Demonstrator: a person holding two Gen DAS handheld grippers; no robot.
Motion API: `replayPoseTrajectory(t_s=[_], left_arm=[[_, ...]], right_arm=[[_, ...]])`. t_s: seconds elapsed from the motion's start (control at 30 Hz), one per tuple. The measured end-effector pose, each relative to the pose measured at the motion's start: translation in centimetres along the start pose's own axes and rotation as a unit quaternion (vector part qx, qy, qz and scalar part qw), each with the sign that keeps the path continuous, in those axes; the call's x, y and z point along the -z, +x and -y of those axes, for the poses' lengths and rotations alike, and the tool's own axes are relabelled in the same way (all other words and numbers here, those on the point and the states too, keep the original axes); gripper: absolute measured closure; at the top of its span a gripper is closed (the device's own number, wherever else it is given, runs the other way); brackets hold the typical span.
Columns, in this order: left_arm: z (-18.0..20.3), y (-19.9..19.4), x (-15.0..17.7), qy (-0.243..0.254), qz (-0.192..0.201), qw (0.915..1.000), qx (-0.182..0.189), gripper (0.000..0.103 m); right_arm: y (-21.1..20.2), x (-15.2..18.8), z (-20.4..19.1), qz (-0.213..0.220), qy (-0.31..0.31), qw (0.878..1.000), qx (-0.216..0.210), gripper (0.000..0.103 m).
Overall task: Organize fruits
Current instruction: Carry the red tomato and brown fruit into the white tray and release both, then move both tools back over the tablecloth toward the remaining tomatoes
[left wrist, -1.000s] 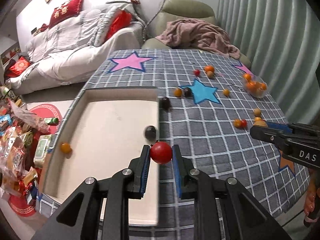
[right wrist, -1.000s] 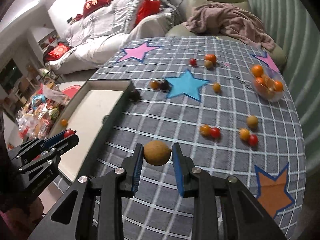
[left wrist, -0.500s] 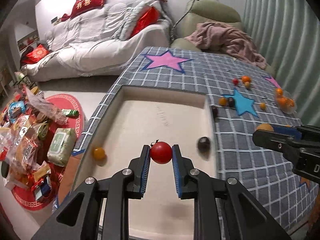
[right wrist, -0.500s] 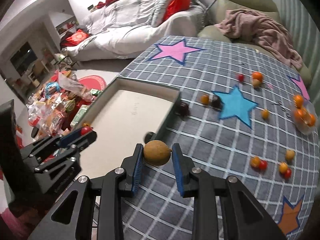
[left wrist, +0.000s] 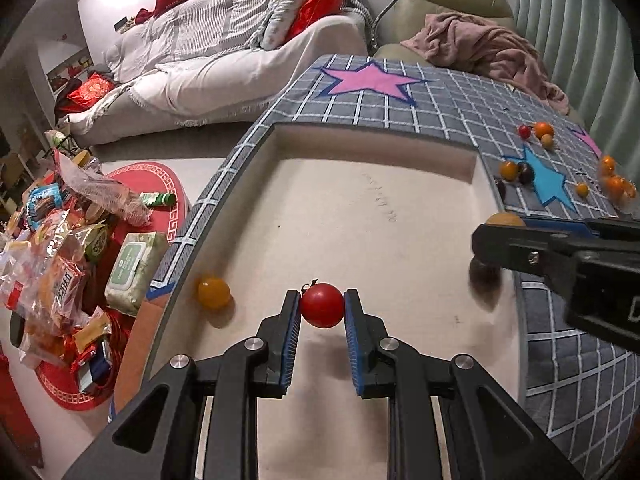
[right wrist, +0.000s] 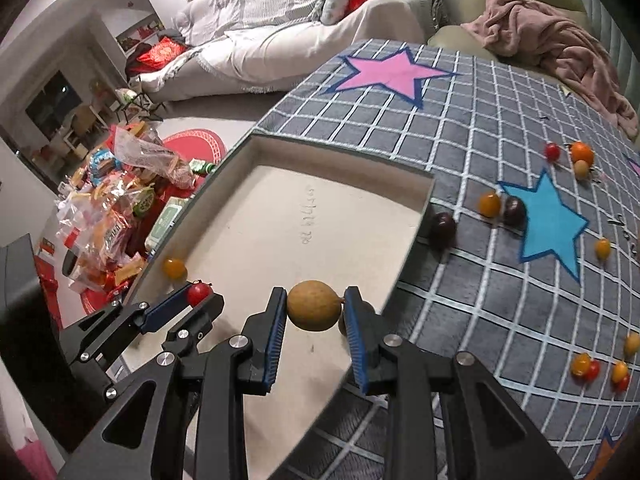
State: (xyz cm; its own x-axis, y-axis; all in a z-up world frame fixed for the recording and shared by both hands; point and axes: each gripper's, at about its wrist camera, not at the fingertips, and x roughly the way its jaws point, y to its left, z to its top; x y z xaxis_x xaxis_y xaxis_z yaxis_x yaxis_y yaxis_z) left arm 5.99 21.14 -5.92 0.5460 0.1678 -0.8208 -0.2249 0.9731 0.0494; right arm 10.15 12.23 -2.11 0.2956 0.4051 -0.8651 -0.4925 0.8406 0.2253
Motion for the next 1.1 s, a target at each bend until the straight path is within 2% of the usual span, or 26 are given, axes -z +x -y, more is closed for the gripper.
replayPoseTrajectory(t_s=[0.23,0.43,0.5,0.57,0.6,0.63,0.67,0.7,0.73,0.77,0.87,0.93,1.03,1.1], left_arm=[[0.3,1.1,0.3,0.007,-0.012,0.9999,-0.007,0.080],[0.8,1.4,0.6,0.013,-0.015,0.9997,-0.011,0.079],[0.9,1.4,0.6,0.018,-0.016,0.9996,-0.013,0.079],[1.1,1.3,0.7,0.023,-0.017,0.9995,-0.011,0.079],[1.0,1.2,0.7,0.021,-0.018,0.9996,-0.008,0.070],[0.9,1.2,0.7,0.020,-0.019,0.9996,-0.008,0.033],[0.9,1.1,0.7,0.016,-0.014,0.9997,-0.012,0.013],[0.8,0.7,0.8,0.010,0.000,0.9998,-0.020,0.001],[0.7,-0.1,0.9,0.008,0.024,0.9993,-0.027,0.001],[0.8,-0.3,0.8,0.014,0.027,0.9992,-0.026,0.001],[1.1,-0.8,0.7,0.020,0.024,0.9992,-0.025,0.001],[0.9,-1.1,0.7,0.017,0.023,0.9993,-0.026,0.001],[0.7,-1.8,0.8,0.008,0.019,0.9996,-0.020,0.001],[0.7,-2.3,1.0,0.007,0.018,0.9996,-0.020,0.001]], right_arm=[[2.2,0.1,0.2,-0.022,-0.004,1.000,0.004,0.071],[2.6,0.1,-0.6,-0.026,-0.030,0.999,0.003,0.071],[2.6,0.1,-0.8,-0.025,-0.032,0.999,0.000,0.066],[2.2,0.1,-0.8,-0.020,-0.032,0.999,-0.002,0.050],[2.1,0.1,-0.8,-0.019,-0.031,0.999,-0.001,0.049],[1.9,0.0,-0.8,-0.018,-0.030,0.999,-0.004,0.047],[1.7,0.0,-0.8,-0.017,-0.029,0.999,-0.007,0.047],[1.6,0.0,-0.8,-0.016,-0.029,0.999,-0.008,0.047],[1.3,0.1,-0.8,-0.014,-0.029,0.999,-0.009,0.043],[1.1,0.1,-0.8,-0.012,-0.029,0.999,-0.010,0.037],[0.5,0.1,-0.6,-0.007,-0.026,1.000,-0.007,0.022],[-0.1,0.2,-0.3,-0.002,-0.018,1.000,-0.011,0.017],[-1.3,0.5,0.3,0.010,-0.007,1.000,0.010,0.000],[-2.4,0.9,1.0,0.022,0.003,1.000,0.006,0.000]])
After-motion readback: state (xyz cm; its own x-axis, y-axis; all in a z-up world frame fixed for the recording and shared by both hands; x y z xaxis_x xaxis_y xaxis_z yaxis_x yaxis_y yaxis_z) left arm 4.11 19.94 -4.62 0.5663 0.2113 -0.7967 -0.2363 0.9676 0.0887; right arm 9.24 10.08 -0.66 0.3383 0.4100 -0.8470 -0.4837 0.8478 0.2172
